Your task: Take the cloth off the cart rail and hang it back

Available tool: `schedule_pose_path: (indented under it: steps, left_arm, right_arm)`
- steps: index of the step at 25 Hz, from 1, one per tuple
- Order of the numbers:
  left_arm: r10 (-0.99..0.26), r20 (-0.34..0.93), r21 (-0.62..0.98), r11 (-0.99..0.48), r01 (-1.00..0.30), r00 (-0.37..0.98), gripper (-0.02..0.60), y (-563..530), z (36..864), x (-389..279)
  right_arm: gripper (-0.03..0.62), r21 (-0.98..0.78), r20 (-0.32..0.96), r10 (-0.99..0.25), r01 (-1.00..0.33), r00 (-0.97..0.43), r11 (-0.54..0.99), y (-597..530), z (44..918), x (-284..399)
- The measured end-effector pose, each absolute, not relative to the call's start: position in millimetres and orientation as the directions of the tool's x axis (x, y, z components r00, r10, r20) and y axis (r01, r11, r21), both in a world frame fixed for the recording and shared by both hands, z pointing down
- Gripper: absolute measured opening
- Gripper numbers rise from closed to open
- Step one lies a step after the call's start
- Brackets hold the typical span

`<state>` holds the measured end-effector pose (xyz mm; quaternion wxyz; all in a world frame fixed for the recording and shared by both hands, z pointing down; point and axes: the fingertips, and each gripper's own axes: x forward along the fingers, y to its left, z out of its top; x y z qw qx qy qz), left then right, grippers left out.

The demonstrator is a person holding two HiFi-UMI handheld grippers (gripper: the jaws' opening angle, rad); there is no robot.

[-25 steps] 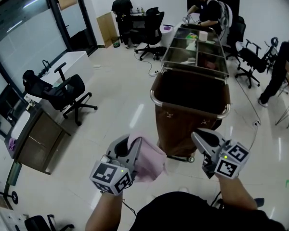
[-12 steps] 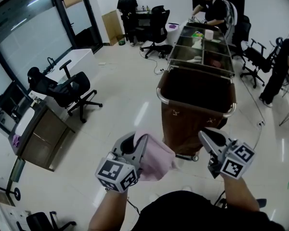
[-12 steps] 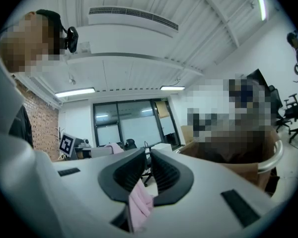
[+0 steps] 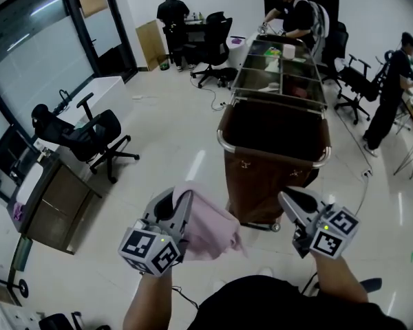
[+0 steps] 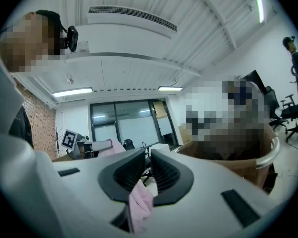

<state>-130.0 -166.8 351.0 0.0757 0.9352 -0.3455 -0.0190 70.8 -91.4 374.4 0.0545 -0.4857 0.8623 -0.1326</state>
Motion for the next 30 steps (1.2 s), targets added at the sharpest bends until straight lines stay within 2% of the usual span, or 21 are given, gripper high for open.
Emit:
schedule_pose_path:
  steps: [10,17,22,30]
  left_arm:
    - [-0.688,-0.048,0.104,-0.724,-0.681,0.724,0.054,-207,310,-188]
    - [-0.749,-0.100,0.124,-0.662,-0.739,0.655,0.054,-270,280,-209]
    - [-0.749,-0.130,0.100,-0.662,-0.743,0.650,0.054,-304,242,-193]
    - [-0.724,-0.139,-0.008,-0.682,-0.732,0.676,0.054,-345,190,-113]
  right_arm:
    - [0.054,-0.271,0.039,-0.888,-0.860,-0.458,0.431,-78,376,56]
    - [0.054,-0.285,0.066,-0.899,-0.872,-0.432,0.398,-76,389,64]
    - [0.054,-0.277,0.051,-0.908,-0.880,-0.415,0.386,-89,379,95]
    - [0.054,-0.205,-0.004,-0.909,-0.890,-0.416,0.408,-144,330,149]
